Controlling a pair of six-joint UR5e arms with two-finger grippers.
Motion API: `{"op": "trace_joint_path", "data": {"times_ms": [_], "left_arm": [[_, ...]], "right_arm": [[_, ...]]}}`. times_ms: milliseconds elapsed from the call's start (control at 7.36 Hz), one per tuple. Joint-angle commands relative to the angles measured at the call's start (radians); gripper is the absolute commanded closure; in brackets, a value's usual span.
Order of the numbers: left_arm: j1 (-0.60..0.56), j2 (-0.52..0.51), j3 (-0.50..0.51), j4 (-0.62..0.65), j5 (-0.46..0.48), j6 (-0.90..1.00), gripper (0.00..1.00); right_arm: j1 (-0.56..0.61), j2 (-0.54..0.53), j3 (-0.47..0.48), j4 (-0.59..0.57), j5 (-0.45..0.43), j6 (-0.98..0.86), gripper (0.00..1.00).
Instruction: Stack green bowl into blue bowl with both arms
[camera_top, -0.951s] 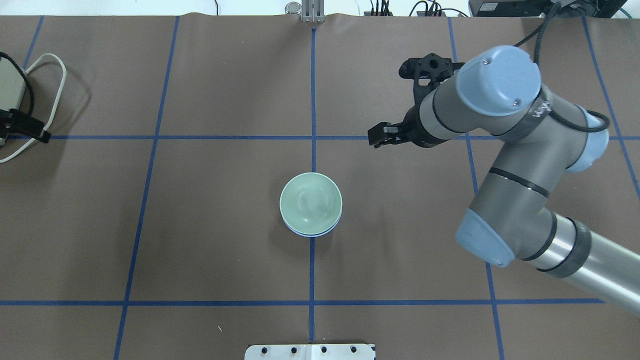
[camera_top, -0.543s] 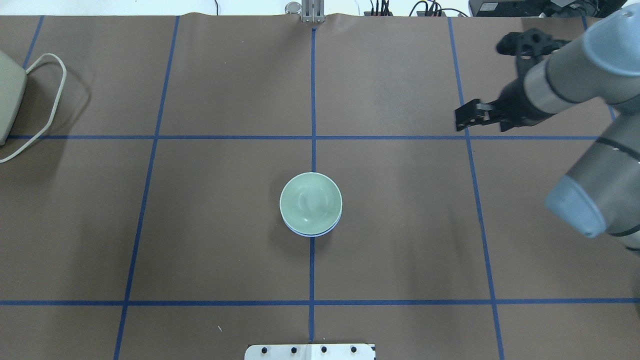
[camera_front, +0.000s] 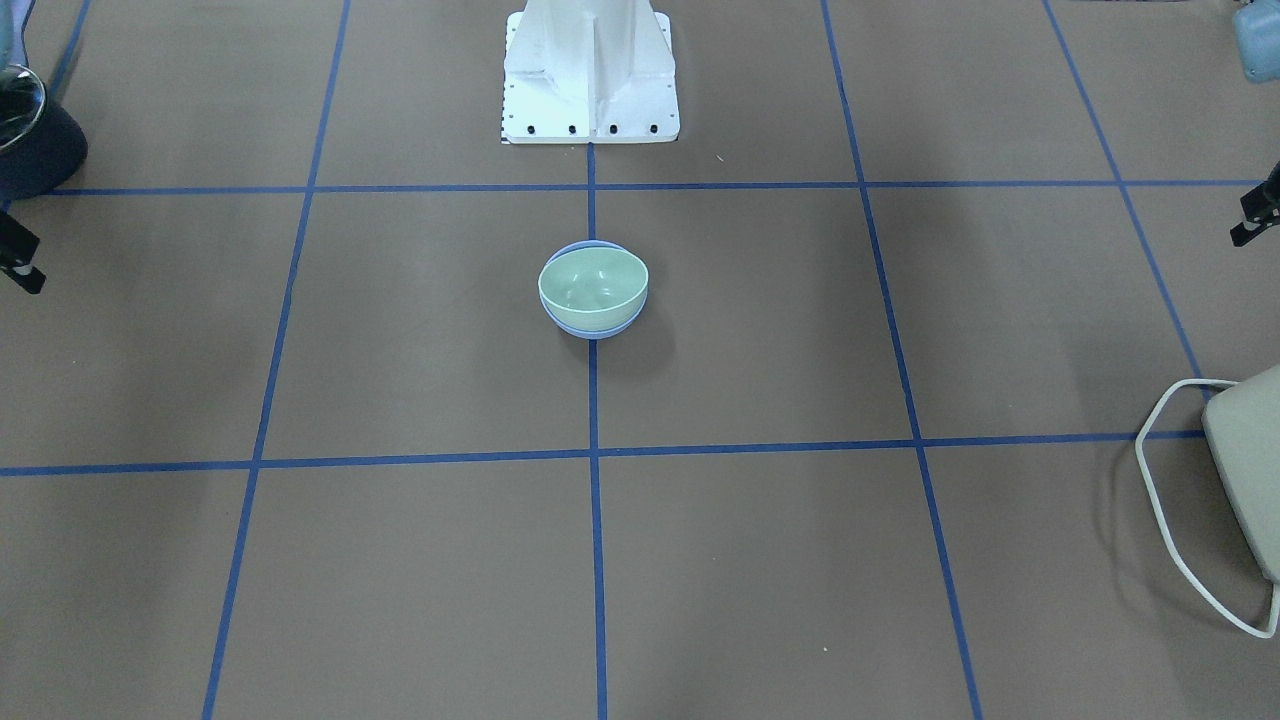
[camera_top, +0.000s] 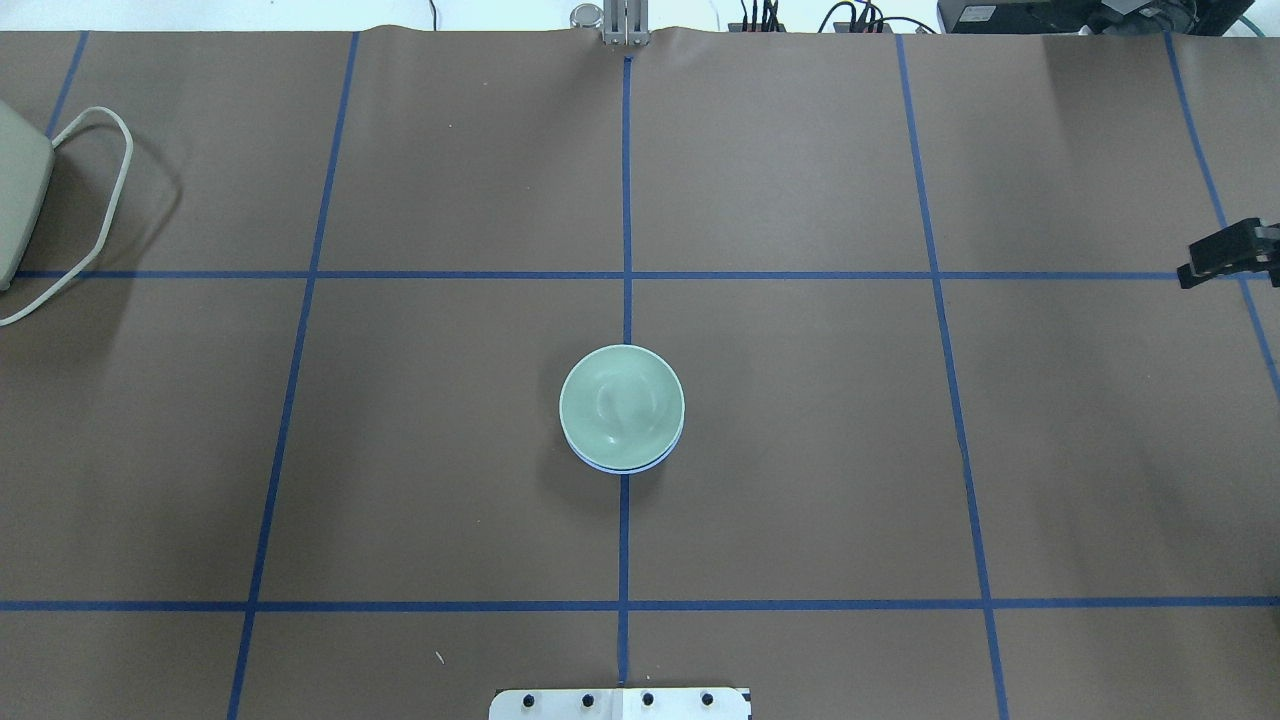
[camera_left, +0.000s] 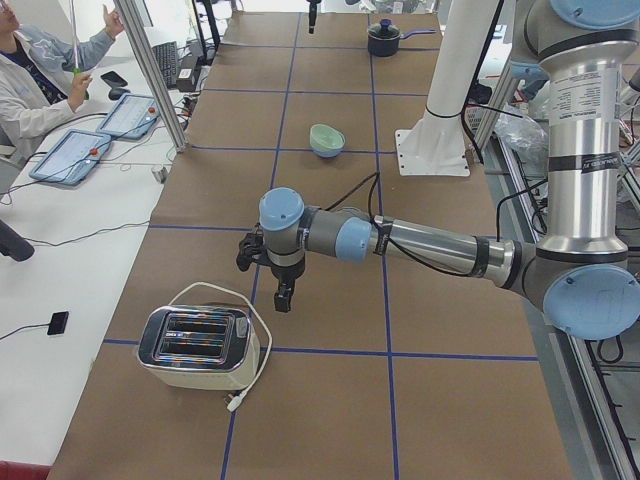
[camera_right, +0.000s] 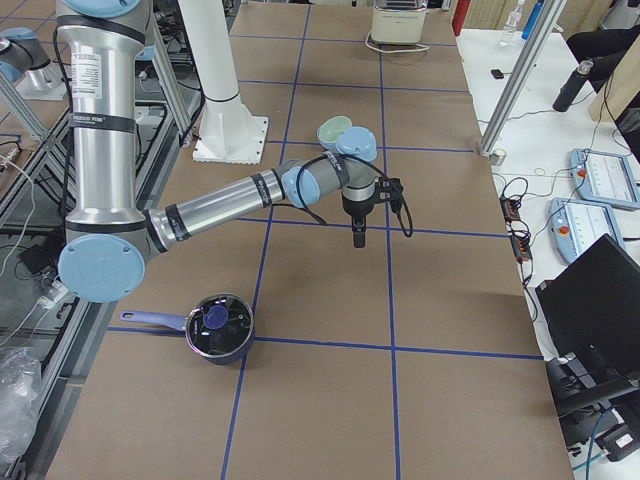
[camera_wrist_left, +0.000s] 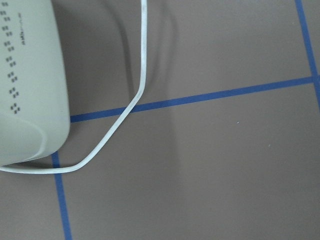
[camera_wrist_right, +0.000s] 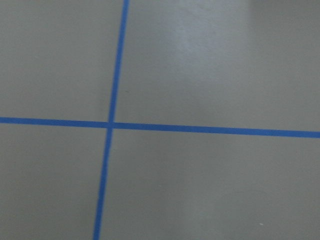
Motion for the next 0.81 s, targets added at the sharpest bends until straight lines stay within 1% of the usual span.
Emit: {"op": "trace_joint_path", "data": {"times_ms": [0, 136, 272, 679], "left_arm": [[-0.015, 0.007, 0.036, 0.022, 0.003, 0.028, 0.02], [-0.023, 0.006, 0.065, 0.016, -0.002, 0.058, 0.02], [-0.036, 0.006, 0.086, 0.016, -0.002, 0.083, 0.02], [-0.041, 0.032, 0.110, 0.010, -0.005, 0.077, 0.02]], "right_arm": [[0.175, -0.062, -0.144, -0.003, 0.076, -0.150, 0.00], [0.227, -0.061, -0.233, -0.002, 0.052, -0.305, 0.00], [0.255, -0.061, -0.274, 0.000, 0.052, -0.395, 0.00], [0.259, -0.081, -0.275, 0.000, 0.047, -0.394, 0.00]]}}
